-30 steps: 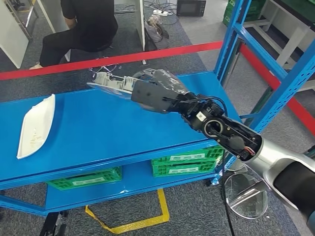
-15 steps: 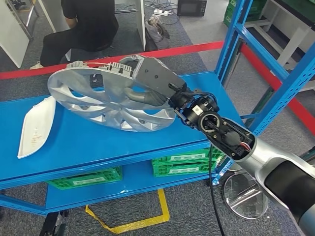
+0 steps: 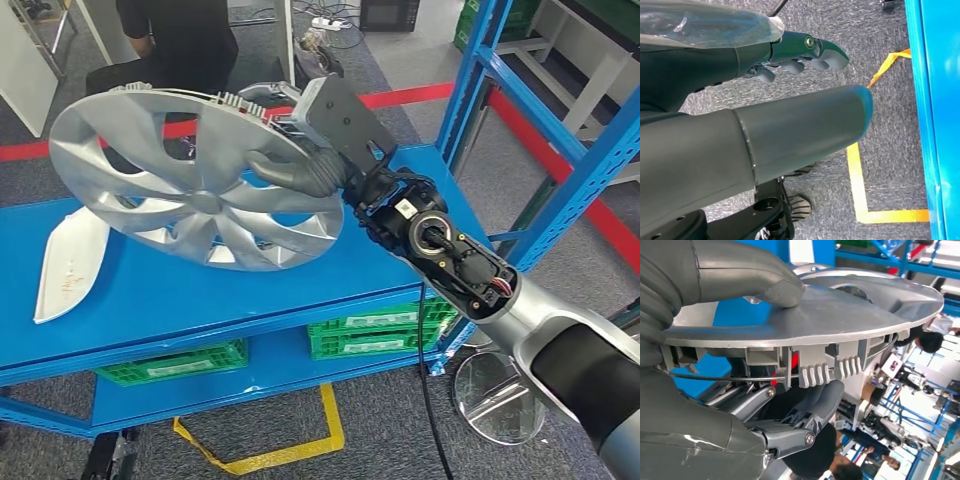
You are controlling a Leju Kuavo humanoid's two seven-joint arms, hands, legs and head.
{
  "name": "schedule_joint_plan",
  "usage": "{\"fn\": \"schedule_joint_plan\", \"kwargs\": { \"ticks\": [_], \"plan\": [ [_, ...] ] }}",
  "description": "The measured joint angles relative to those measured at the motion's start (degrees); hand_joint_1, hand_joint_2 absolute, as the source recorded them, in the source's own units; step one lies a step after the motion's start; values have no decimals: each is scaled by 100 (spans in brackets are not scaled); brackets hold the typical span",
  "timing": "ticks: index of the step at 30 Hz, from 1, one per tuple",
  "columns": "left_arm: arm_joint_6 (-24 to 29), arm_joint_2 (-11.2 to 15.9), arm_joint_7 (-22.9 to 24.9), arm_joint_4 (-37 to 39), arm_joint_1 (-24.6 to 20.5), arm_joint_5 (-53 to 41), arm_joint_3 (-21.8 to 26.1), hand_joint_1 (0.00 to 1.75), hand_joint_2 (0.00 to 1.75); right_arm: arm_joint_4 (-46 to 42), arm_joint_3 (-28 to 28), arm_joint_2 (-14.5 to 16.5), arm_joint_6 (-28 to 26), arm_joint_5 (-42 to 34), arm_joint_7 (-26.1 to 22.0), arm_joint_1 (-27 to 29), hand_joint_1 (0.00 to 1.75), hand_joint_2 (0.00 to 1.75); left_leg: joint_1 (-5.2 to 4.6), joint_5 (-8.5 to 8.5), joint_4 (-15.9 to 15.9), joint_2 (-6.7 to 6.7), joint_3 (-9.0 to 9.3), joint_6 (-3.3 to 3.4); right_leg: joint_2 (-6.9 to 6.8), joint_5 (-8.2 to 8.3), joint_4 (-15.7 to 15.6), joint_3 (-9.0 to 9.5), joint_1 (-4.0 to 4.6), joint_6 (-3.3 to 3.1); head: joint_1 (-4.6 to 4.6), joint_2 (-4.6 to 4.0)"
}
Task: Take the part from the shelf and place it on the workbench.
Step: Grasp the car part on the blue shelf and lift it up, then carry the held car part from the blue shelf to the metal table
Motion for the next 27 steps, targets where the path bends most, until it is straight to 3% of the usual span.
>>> {"fn": "schedule_joint_plan", "kwargs": {
  "ticks": [3,7,27],
  "plan": [
    [2,-1,-7,0,5,6,0,0,0,-23,-58,11,1,-37,-11,0,175,175,0,0,0,0,0,0,-1,0,0,0,0,0,1,0],
    [1,-1,-15,0,8,8,0,0,175,-27,-99,14,1,-54,-17,0,175,175,0,0,0,0,0,0,-1,0,0,0,0,0,1,0],
    [25,-8,-324,0,13,117,0,0,175,-280,-269,14,11,-128,43,22,175,175,0,0,0,1,-1,0,0,0,0,-4,-1,0,0,0]
  ]
}}
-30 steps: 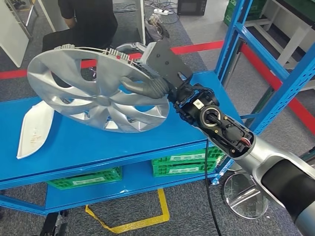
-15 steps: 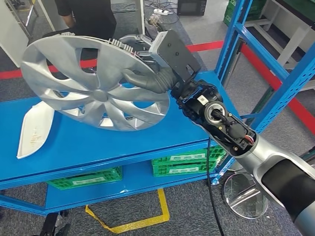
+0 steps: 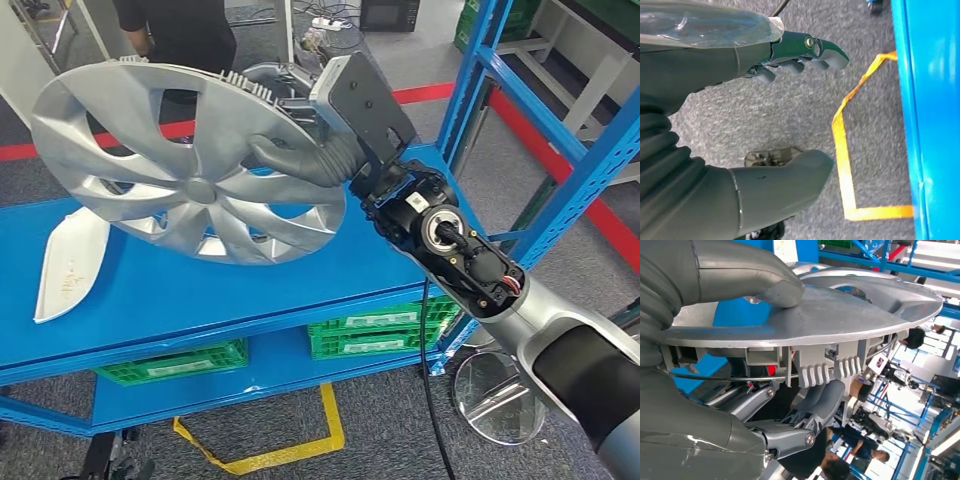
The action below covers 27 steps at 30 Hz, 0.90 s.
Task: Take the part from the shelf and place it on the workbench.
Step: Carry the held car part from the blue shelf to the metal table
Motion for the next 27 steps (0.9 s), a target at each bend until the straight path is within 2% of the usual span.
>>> {"fn": "schedule_joint_plan", "kwargs": {
  "ticks": [8,19,27],
  "plan": [
    [36,-9,-30,0,24,26,0,0,175,-14,76,60,62,96,50,21,175,175,0,0,-2,-1,-5,0,-1,0,0,0,1,0,1,0],
    [60,-19,-44,0,41,63,0,0,175,45,559,501,20,859,-122,51,175,175,0,0,-7,-1,-8,0,-2,-2,1,-5,2,0,1,0],
    [65,-15,-48,3,57,112,0,0,175,48,857,767,-74,1103,-296,65,175,175,0,0,-7,-1,-9,0,-2,-4,1,-5,1,0,1,0]
  ]
}}
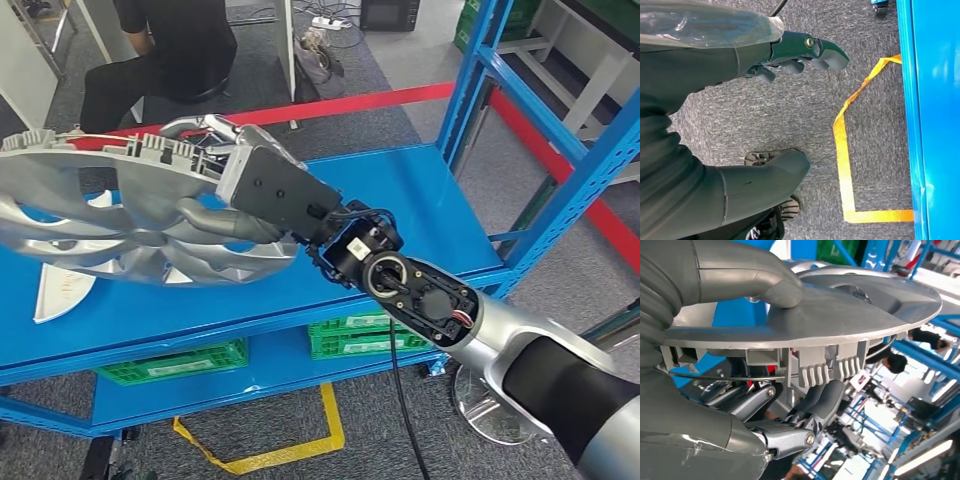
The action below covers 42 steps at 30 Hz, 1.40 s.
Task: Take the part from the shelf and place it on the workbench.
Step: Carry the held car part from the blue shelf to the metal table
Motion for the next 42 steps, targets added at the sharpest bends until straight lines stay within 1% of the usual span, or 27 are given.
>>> {"fn": "schedule_joint_plan", "kwargs": {
  "ticks": [7,13,20,33,39,42],
  "plan": [
    [4,2,-14,4,6,20,0,0,175,22,135,140,-26,-9,-95,-1,175,175,0,0,0,0,0,0,-1,0,0,0,0,0,0,0],
    [40,3,-39,8,15,24,0,0,175,34,143,151,-80,-159,-197,-7,175,175,0,0,0,0,0,0,-1,0,0,-1,0,0,0,0],
    [208,-2,-32,13,-1,-86,0,0,175,84,149,169,-186,-288,-288,-24,175,175,0,0,1,0,1,0,-1,0,0,-2,0,0,-1,0],
    [245,-8,5,13,-9,-41,0,0,175,126,195,188,-210,-441,-436,-32,175,175,0,0,1,1,1,0,-1,0,0,-3,0,0,0,0],
    [245,-8,6,13,-9,-42,0,0,175,136,220,201,-194,-493,-433,-34,175,175,0,0,0,1,1,0,0,0,0,-2,0,0,1,0],
    [239,-8,10,13,-10,-41,0,0,175,149,222,209,-183,-675,-421,-29,175,175,1,0,0,1,1,0,0,0,0,-3,0,0,0,0]
  ]
}}
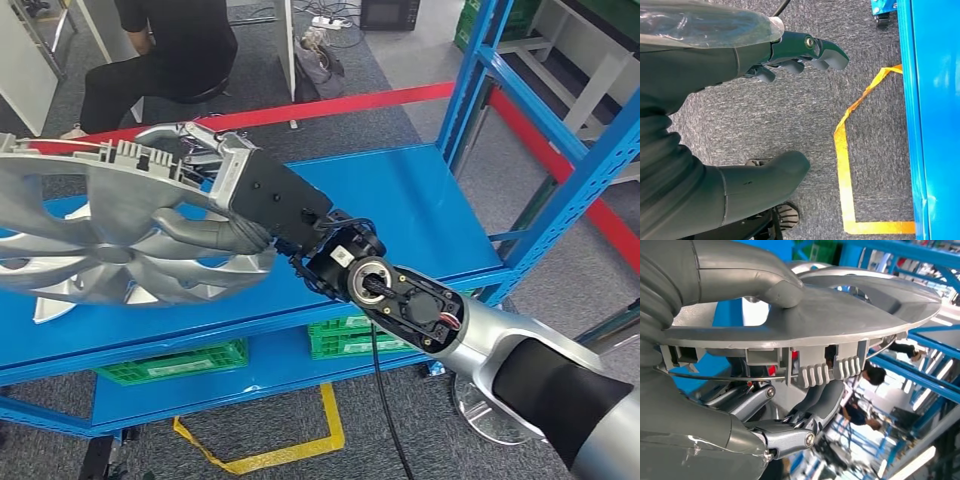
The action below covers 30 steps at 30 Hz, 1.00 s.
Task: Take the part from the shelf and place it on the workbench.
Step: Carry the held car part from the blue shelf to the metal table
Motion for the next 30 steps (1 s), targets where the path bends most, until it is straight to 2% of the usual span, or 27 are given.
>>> {"fn": "schedule_joint_plan", "kwargs": {
  "ticks": [12,22,30],
  "plan": [
    [-9,0,20,0,0,2,0,0,175,68,-4,1,58,-449,-30,43,175,175,0,0,0,0,0,0,1,0,0,0,0,0,0,0],
    [-7,-2,50,0,-9,-32,0,0,175,220,-112,1,368,-1259,-748,151,175,175,1,0,0,2,0,0,1,0,0,-4,-1,0,0,0],
    [-30,-2,43,0,-56,-101,0,0,175,236,-225,-26,422,-1172,-944,468,175,175,1,0,0,4,1,0,5,0,-1,-5,-1,0,1,0]
  ]
}}
